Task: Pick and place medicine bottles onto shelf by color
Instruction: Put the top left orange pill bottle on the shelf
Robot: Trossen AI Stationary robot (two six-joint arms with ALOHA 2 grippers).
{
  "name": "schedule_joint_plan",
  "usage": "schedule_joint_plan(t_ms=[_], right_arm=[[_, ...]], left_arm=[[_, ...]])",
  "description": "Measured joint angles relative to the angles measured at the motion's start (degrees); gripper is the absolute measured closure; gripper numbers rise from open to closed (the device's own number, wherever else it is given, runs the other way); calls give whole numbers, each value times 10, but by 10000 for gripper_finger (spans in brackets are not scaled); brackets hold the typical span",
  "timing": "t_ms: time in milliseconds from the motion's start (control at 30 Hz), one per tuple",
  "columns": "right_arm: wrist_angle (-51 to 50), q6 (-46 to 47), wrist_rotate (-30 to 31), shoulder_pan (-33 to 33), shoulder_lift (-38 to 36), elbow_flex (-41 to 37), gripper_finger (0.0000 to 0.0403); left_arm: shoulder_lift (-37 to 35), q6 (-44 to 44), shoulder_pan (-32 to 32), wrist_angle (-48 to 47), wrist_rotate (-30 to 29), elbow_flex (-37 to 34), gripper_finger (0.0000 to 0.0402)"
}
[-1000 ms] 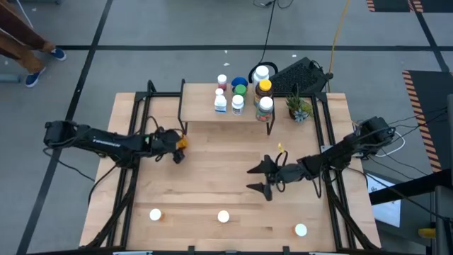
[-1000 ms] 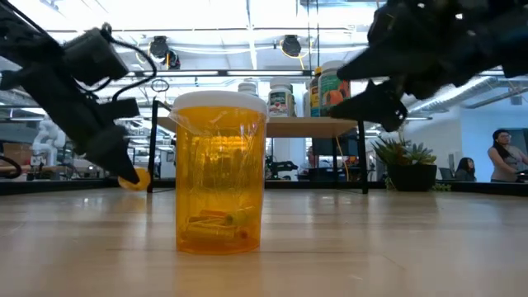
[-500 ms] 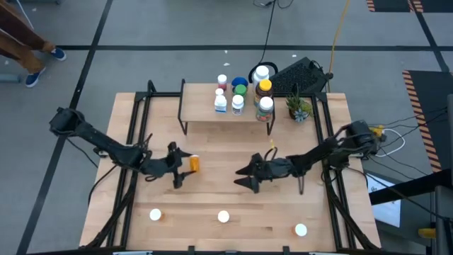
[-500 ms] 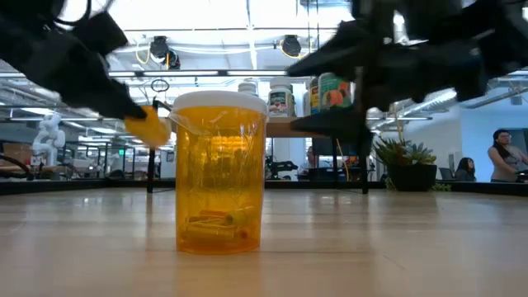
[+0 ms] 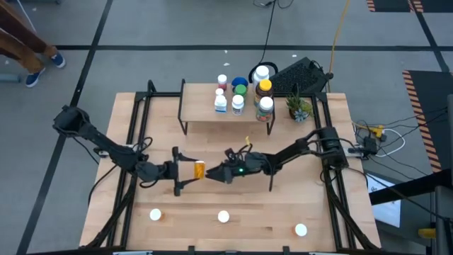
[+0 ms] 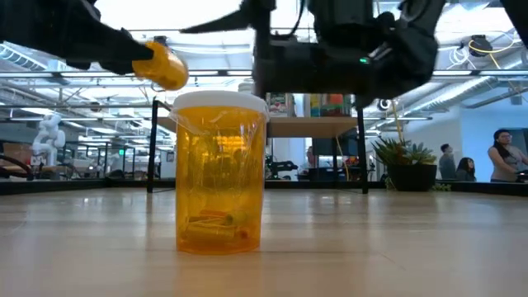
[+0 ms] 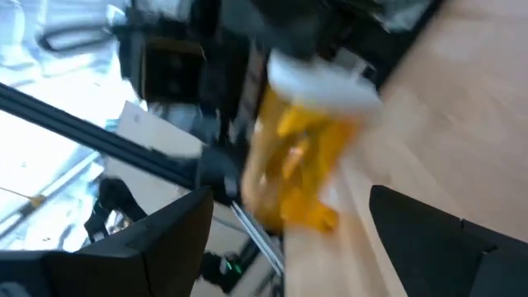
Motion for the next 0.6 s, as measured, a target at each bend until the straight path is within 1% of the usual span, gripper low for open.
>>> schedule_joint_plan(t_ms=[133, 233, 300, 367, 500, 600], right_arm=[[-7, -12, -4, 1, 27, 55, 81], [-27, -12, -5, 4, 41, 76, 82], [-44, -13, -3, 6, 41, 76, 88], [-49, -21, 3, 7, 40, 70, 100], [-32, -30, 37, 10, 40, 50, 140], [-25, -39, 41, 11, 39, 45, 173]], left_arm=[[38, 31, 0, 58, 9, 0, 93], [61, 40, 0, 81, 9, 1, 77], [69, 40, 0, 91, 9, 0, 66], [74, 39, 0, 95, 7, 0, 64], [74, 37, 1, 92, 1, 0, 79], [74, 30, 2, 92, 1, 0, 86]])
